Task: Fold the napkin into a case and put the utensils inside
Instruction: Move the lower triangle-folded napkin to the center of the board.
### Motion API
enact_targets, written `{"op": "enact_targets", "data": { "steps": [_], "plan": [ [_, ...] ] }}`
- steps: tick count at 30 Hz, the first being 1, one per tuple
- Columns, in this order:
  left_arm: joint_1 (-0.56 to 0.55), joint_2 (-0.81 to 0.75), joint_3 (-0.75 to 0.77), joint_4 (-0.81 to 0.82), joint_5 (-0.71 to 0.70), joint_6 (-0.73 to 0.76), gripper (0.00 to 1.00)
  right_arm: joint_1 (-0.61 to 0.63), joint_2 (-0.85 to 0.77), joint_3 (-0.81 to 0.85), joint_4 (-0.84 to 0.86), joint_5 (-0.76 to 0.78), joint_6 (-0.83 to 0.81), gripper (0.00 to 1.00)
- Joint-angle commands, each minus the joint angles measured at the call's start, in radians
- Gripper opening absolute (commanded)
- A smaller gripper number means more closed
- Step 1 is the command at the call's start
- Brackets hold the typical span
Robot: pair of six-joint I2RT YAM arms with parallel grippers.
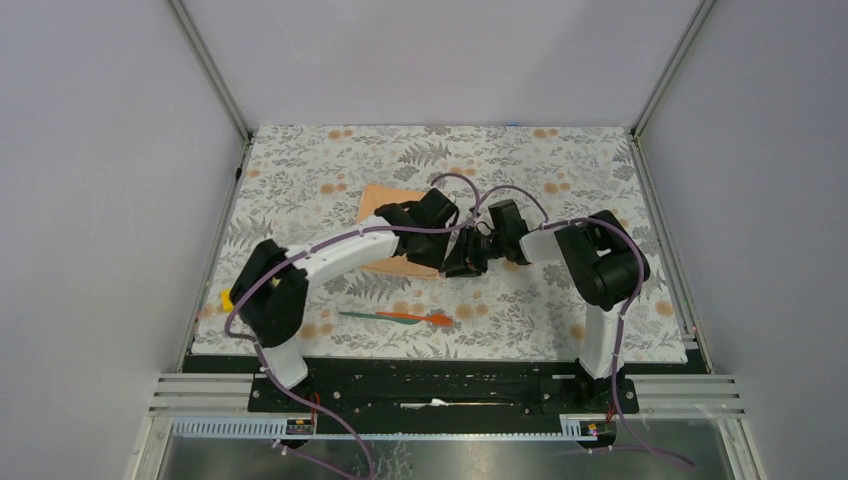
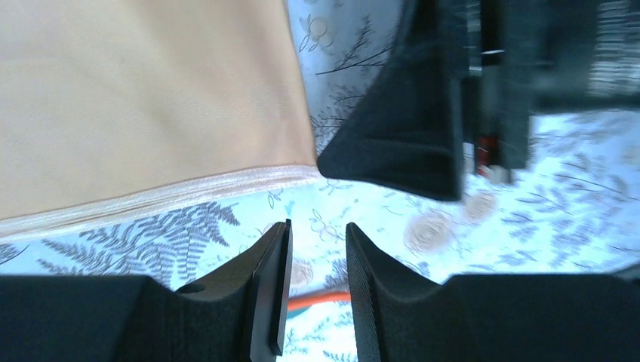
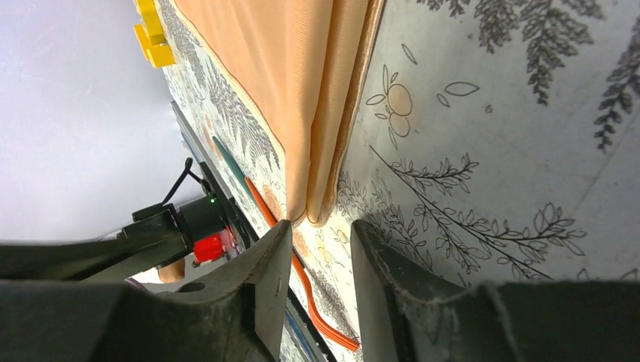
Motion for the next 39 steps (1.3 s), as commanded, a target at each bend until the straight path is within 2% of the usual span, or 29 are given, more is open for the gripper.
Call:
{"op": "enact_targets", "data": {
  "steps": [1,8,14,21,25,27,31,34,35,37,39],
  "plan": [
    [0.001,-0.183,-0.004,-0.019,-0.021,-0.016,0.38,-0.001,-0.031,0.023,-0.041,0.03,-0.013,0.44],
    [0.054,-0.328,-0.064,-0.024,-0.042,-0.014,0.4,0.03,0.029,0.095,-0.086,0.037,-0.026,0.46],
    [0.093,-0.408,-0.101,-0.016,-0.031,-0.011,0.41,0.065,0.066,0.123,-0.116,0.055,-0.034,0.41],
    [0.151,-0.472,-0.134,-0.001,0.003,0.0,0.41,0.067,0.051,0.15,-0.283,0.093,-0.126,0.2],
    [0.209,-0.51,-0.152,0.024,0.08,0.006,0.42,0.009,0.067,0.182,-0.465,0.075,-0.247,0.03],
    [0.236,-0.522,-0.155,0.031,0.122,0.007,0.42,-0.036,0.061,0.197,-0.568,0.094,-0.316,0.0],
    [0.307,-0.532,-0.186,0.082,0.226,-0.035,0.42,-0.149,0.085,0.253,-0.815,0.106,-0.46,0.01],
    [0.383,-0.525,-0.259,0.205,0.368,-0.156,0.43,-0.183,0.096,0.321,-0.957,0.277,-0.549,0.03],
    [0.412,-0.519,-0.296,0.277,0.461,-0.209,0.44,-0.19,0.089,0.335,-0.974,0.344,-0.56,0.06],
    [0.455,-0.494,-0.367,0.437,0.586,-0.337,0.44,-0.193,0.075,0.383,-0.999,0.497,-0.566,0.17],
    [0.46,-0.455,-0.376,0.516,0.606,-0.4,0.44,-0.192,0.065,0.452,-1.026,0.59,-0.588,0.32]
  ]
}}
